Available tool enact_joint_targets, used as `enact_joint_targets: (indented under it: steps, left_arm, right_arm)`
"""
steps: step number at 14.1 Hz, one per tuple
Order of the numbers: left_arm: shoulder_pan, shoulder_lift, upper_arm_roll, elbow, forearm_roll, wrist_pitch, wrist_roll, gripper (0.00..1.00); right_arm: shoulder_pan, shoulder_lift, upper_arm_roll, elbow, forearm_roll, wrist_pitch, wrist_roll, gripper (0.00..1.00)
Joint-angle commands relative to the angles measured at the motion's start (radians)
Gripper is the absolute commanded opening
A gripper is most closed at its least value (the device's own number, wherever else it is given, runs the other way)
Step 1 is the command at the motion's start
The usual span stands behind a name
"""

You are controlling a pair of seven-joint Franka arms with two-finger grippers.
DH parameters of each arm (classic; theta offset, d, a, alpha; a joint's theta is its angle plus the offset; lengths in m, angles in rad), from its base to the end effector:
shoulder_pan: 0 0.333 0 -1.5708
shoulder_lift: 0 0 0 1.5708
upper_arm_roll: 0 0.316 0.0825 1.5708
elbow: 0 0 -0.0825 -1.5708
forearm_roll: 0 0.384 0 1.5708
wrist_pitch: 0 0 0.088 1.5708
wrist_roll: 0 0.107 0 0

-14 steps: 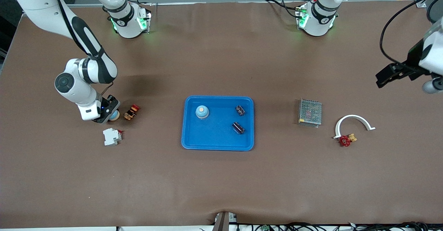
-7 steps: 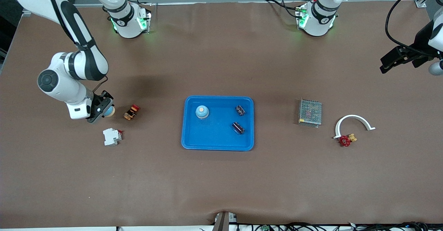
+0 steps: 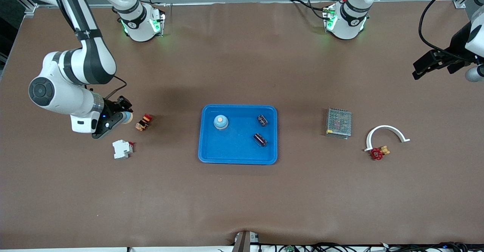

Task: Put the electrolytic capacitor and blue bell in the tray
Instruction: 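Carry the blue bell over the tray with the right gripper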

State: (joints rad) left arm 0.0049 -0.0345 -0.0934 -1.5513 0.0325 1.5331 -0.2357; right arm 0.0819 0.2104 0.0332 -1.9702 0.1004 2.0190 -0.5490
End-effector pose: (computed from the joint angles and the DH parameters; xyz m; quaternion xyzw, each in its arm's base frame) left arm 0.5384 -0.0452 0.6492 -0.9970 -0.0743 -0.0108 0.0163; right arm 0.5741 0.0717 0.3531 -0.9492 -0.3004 0.0687 0.0631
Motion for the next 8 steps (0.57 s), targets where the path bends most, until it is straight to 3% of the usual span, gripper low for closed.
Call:
enact_joint_targets:
  steps: [1, 5, 8]
  left_arm:
    - [0.001, -0.031, 0.004, -0.016, -0.022, -0.019, 0.019, 1.00]
    - [0.001, -0.033, 0.004, -0.013, -0.023, -0.019, 0.021, 1.00]
    - [0.001, -0.033, 0.004, -0.013, -0.022, -0.018, 0.021, 1.00]
  right_arm:
    - [0.079, -0.002, -0.003, 0.082, 0.021, -0.059, 0.191, 0.35]
    - [0.202, 0.015, -0.003, 0.152, 0.045, -0.046, 0.482, 0.35]
    - [0.301, 0.088, -0.006, 0.240, 0.079, -0.031, 0.677, 0.35]
